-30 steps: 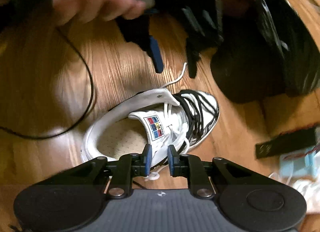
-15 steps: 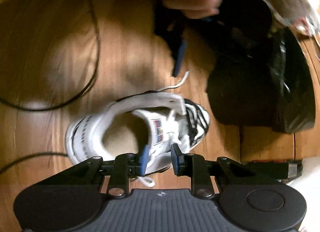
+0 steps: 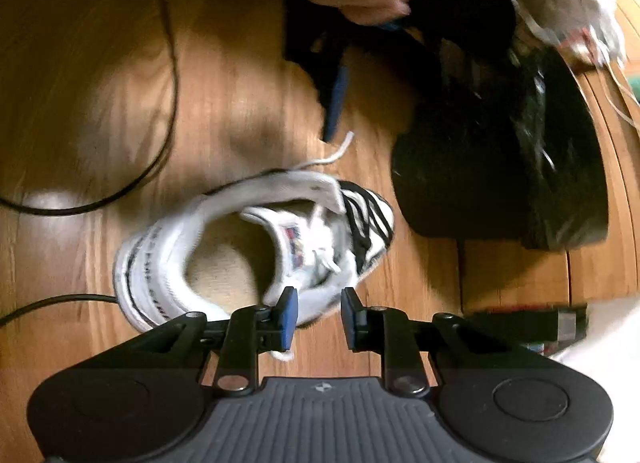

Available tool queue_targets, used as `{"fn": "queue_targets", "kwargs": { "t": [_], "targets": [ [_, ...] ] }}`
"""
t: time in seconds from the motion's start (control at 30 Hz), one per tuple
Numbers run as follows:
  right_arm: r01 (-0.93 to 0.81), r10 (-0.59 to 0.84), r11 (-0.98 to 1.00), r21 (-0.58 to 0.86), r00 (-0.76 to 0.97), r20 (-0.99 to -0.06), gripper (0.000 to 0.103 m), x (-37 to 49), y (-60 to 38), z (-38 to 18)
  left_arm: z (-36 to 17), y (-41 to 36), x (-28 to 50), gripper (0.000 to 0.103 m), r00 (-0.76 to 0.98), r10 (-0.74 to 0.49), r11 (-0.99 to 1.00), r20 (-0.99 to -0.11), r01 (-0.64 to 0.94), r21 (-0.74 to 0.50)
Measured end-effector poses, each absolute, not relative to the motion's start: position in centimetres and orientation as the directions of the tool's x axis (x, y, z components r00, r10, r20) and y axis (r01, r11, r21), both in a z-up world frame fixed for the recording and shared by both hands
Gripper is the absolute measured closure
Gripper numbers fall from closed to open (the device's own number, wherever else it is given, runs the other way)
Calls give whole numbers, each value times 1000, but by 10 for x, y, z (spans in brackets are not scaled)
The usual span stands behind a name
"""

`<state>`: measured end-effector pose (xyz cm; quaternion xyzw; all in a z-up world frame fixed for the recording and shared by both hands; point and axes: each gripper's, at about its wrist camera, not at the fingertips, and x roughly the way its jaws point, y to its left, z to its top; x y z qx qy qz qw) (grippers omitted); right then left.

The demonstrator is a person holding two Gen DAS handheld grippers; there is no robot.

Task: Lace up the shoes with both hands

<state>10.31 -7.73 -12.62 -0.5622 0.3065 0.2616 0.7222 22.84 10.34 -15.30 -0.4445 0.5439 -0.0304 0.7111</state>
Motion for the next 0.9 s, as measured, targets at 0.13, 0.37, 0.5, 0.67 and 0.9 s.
{"fn": "queue_targets", "kwargs": {
  "t": [0.13, 0.37, 0.5, 0.67, 0.9],
  "targets": [
    [-742, 45, 355, -569, 622, -782, 76, 117, -81, -115, -153, 103, 228, 50, 406, -524, 606, -749, -440, -663],
    [-753, 138, 259, -605, 649, -748, 70, 103, -61, -112, -154, 103, 229, 50, 408, -523, 604, -748, -442, -663],
    [-804, 71, 220, -553, 578, -813, 73, 108, -60, -128, -154, 104, 230, 50, 410, -524, 601, -746, -442, -665],
    [-806, -22, 190, -560, 567, -823, 72, 116, -49, -132, -153, 104, 230, 50, 412, -527, 601, -744, -438, -669],
    [-837, -121, 169, -520, 506, -854, 71, 124, -40, -139, -151, 106, 230, 50, 417, -529, 595, -739, -438, -674]
  ]
}}
